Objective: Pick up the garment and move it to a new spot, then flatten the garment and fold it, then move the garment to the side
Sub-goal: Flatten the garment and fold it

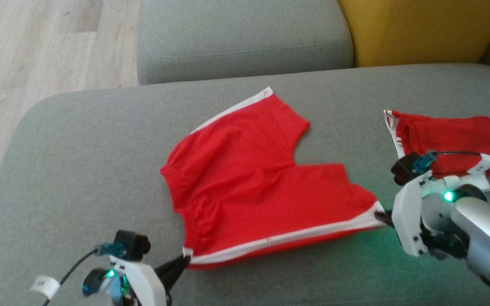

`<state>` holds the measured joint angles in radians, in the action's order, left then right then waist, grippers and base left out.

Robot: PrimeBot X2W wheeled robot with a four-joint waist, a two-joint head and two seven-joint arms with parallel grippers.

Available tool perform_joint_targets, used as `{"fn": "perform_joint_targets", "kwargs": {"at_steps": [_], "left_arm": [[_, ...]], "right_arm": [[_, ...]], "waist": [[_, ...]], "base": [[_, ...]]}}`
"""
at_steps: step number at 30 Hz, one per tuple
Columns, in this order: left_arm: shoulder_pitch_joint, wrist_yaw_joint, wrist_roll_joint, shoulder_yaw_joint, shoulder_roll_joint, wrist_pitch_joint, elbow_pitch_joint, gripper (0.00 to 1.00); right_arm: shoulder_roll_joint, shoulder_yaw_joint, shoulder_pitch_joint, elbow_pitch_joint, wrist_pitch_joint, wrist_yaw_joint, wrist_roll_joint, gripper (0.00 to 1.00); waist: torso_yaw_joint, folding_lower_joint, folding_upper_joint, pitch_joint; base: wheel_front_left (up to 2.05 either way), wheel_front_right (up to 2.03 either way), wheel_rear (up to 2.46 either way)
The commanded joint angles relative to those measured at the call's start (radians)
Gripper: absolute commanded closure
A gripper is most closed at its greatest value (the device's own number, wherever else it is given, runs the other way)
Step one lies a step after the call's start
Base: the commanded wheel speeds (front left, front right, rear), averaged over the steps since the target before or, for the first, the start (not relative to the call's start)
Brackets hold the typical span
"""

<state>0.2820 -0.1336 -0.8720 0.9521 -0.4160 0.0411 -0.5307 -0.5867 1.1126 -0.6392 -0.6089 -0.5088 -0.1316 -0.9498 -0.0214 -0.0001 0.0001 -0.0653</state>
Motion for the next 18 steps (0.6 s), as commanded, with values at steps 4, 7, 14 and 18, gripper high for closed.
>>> {"fn": "perform_joint_targets", "kwargs": {"at_steps": [4,7,14,18], "left_arm": [[-0.035,0.004,-0.065,-0.042,-0.118,-0.075,0.142,1.0],[-0.07,0.011,-0.093,-0.04,-0.163,-0.118,0.234,1.0],[-0.099,0.051,-0.126,-0.056,-0.235,-0.169,0.404,1.0],[-0.074,0.081,-0.125,-0.089,-0.241,-0.153,0.448,1.0]], "right_arm": [[-0.12,0.015,0.033,0.094,-0.091,0.001,-0.079,1.0],[-0.174,0.035,0.039,0.168,-0.125,0.001,-0.094,1.0],[-0.259,0.02,0.049,0.283,-0.233,0.001,-0.159,1.0],[-0.261,-0.023,0.025,0.297,-0.227,0.001,-0.153,1.0]], "waist": [[-0.003,0.0001,-0.0001,-0.015],[-0.002,0.0001,-0.0001,-0.019],[-0.002,0.0001,-0.0001,-0.016],[0.002,0.0001,-0.0001,0.004]], "base": [[0.0,0.0,0.0],[0.0,0.0,0.0],[0.0,0.0,0.0],[0.0,0.0,0.0]]}}
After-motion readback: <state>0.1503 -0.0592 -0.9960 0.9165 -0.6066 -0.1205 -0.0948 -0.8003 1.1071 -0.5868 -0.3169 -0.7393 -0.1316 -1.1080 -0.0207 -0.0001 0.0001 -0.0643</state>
